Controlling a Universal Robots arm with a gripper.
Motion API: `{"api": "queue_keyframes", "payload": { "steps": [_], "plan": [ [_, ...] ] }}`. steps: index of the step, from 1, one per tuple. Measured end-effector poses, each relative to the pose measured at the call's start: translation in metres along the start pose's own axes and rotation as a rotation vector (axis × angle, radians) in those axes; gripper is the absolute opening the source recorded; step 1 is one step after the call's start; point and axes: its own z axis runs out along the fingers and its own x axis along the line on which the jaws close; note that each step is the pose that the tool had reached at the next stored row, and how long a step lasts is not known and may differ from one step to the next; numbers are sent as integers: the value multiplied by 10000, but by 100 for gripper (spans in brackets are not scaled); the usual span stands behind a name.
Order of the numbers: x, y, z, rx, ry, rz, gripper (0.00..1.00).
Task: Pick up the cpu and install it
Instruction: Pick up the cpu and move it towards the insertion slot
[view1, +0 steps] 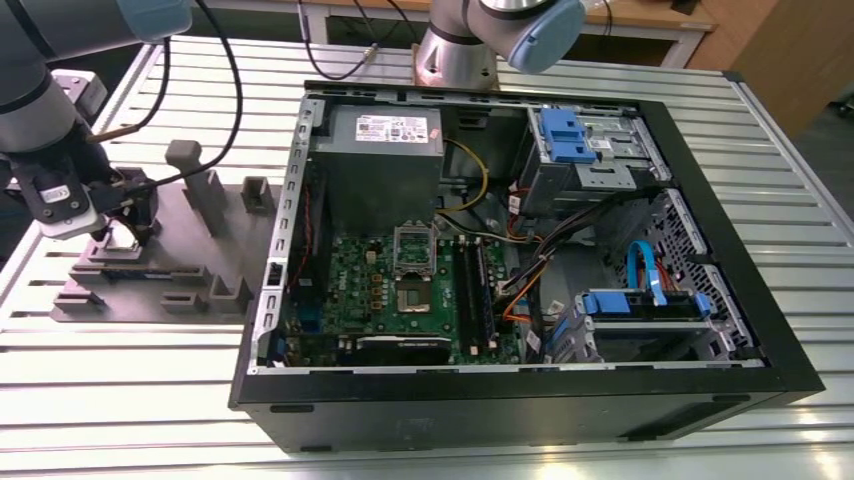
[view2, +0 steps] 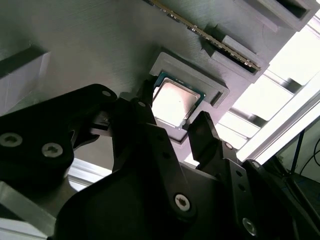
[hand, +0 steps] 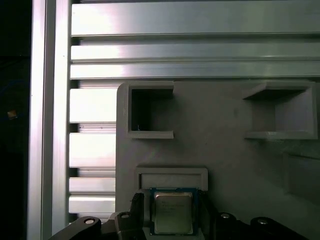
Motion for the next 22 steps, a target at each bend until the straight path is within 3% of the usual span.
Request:
{"api": "queue_keyframes", "payload": {
  "steps": [9, 16, 22],
  "plan": [
    [5, -1, 10, 0, -14, -2, 55],
    [6, -2, 13, 66, -14, 0, 55],
    [5, -2, 16, 81, -14, 0, 54]
  ]
}}
